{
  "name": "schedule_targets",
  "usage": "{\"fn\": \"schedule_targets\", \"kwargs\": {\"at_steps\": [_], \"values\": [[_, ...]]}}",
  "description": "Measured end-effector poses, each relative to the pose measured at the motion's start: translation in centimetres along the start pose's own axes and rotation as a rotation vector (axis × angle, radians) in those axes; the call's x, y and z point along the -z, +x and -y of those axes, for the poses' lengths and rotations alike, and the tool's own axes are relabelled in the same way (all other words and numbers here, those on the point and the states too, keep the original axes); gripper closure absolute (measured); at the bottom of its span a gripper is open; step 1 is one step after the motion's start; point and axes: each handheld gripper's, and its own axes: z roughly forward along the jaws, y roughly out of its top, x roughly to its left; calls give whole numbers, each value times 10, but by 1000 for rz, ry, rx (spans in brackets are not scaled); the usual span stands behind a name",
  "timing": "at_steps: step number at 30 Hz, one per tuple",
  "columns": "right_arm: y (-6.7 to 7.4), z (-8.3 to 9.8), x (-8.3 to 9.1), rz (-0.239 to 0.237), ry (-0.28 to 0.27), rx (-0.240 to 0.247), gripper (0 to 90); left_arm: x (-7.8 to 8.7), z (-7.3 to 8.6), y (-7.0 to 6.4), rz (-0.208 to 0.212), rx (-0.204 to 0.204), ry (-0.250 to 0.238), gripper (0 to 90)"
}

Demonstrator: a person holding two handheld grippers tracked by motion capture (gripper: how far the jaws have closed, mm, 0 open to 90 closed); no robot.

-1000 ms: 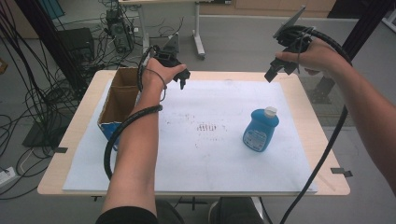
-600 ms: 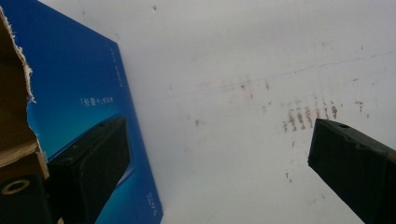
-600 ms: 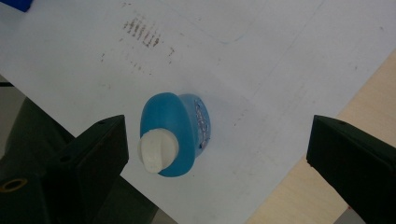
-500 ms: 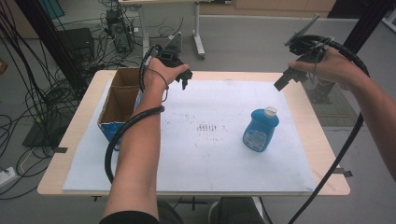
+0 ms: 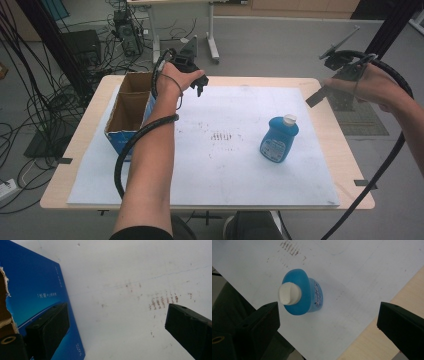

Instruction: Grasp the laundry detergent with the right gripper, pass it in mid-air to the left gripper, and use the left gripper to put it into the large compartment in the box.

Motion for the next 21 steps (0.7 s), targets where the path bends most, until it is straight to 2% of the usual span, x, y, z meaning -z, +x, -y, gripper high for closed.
{"fn": "schedule_targets", "kwargs": {"at_steps": [4, 12, 17, 21], "values": [[0, 11, -1, 0, -26, 29, 45, 0, 0, -1, -1, -4, -3, 63], [-3, 41, -8, -10, -111, 100, 46, 0, 1, -1, -3, -6, -6, 62], [-4, 55, -15, -7, -156, 163, 45, 0, 1, -1, -2, -12, -7, 62], [-4, 62, -21, -4, -183, 179, 44, -1, 1, -1, 2, -10, -6, 62]]}}
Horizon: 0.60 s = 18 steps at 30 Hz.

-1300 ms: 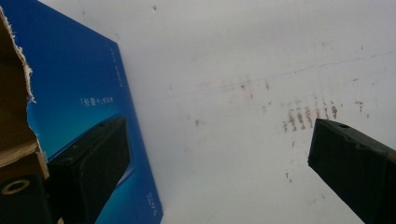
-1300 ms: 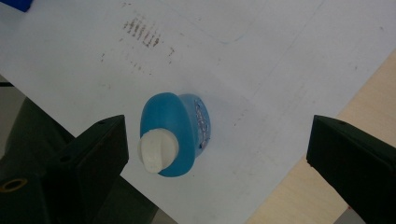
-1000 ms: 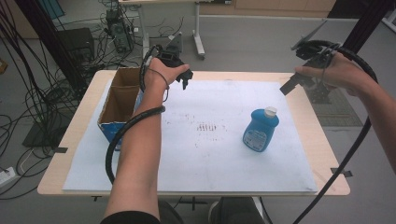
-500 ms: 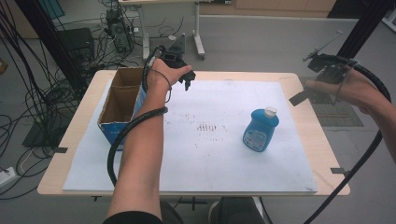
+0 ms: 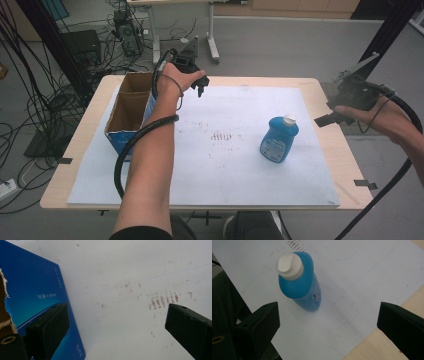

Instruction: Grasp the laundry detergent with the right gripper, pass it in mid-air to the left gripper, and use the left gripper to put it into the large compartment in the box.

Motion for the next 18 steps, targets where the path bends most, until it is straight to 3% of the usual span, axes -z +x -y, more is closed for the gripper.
{"fn": "schedule_targets", "kwargs": {"at_steps": [7, 18], "values": [[5, 21, -16, -16, -77, 51, 39, -1, 0, 2, -3, -6, 2, 62], [15, 38, -43, -22, -139, 105, 38, -3, 1, 5, -4, -10, 2, 62]]}}
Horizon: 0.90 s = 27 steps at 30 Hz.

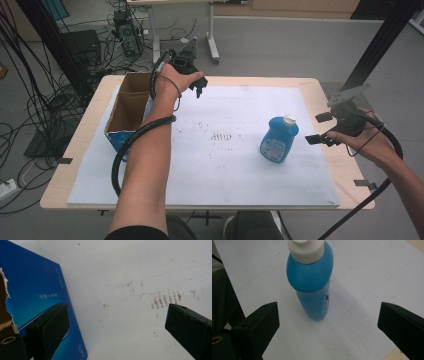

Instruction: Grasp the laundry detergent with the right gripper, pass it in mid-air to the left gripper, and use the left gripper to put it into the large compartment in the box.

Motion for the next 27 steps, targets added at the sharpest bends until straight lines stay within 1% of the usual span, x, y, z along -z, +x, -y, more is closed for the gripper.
{"fn": "schedule_targets", "kwargs": {"at_steps": [1, 2, 6, 7, 10, 11, 13, 16, 20, 27], "values": [[0, 0, 0, 0, 0, 0, 38, 0, 0, 0, 0, 0, 0, 62], [1, 2, -5, 4, -4, 6, 38, -1, 0, 0, 0, 4, 1, 62], [5, 4, -14, 3, -16, 17, 38, -2, 0, 0, 0, -1, 1, 62], [5, 4, -14, 3, -16, 17, 38, -2, 0, 0, 0, -1, 1, 62], [8, 5, -23, 8, -23, 36, 38, -2, 0, 0, 1, -2, 1, 62], [8, 5, -23, 8, -23, 36, 38, -2, 0, 0, 1, -2, 1, 62], [10, 6, -28, 10, -31, 43, 36, -3, 0, 1, 1, -2, 2, 62], [12, 7, -33, 14, -40, 40, 34, -3, 0, 1, 0, -2, 5, 62], [14, 9, -40, 27, -49, 49, 33, -3, 0, 1, 1, -3, 3, 62], [17, 10, -50, 36, -66, 64, 32, -5, 0, 1, -1, -4, 5, 62]]}}
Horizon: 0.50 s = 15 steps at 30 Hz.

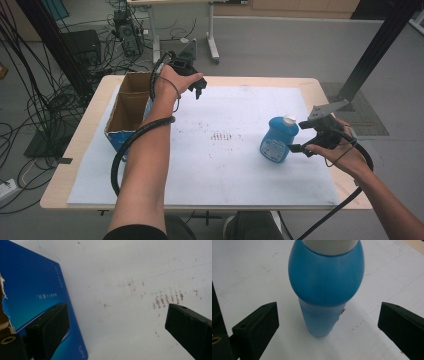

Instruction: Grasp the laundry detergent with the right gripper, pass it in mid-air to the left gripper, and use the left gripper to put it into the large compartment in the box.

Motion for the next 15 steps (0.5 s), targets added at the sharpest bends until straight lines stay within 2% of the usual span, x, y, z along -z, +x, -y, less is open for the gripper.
{"fn": "schedule_targets", "kwargs": {"at_steps": [15], "values": [[6, 11, -23, 4, -45, -8, 30, 1, -1, -3, -2, -8, -2, 62]]}}
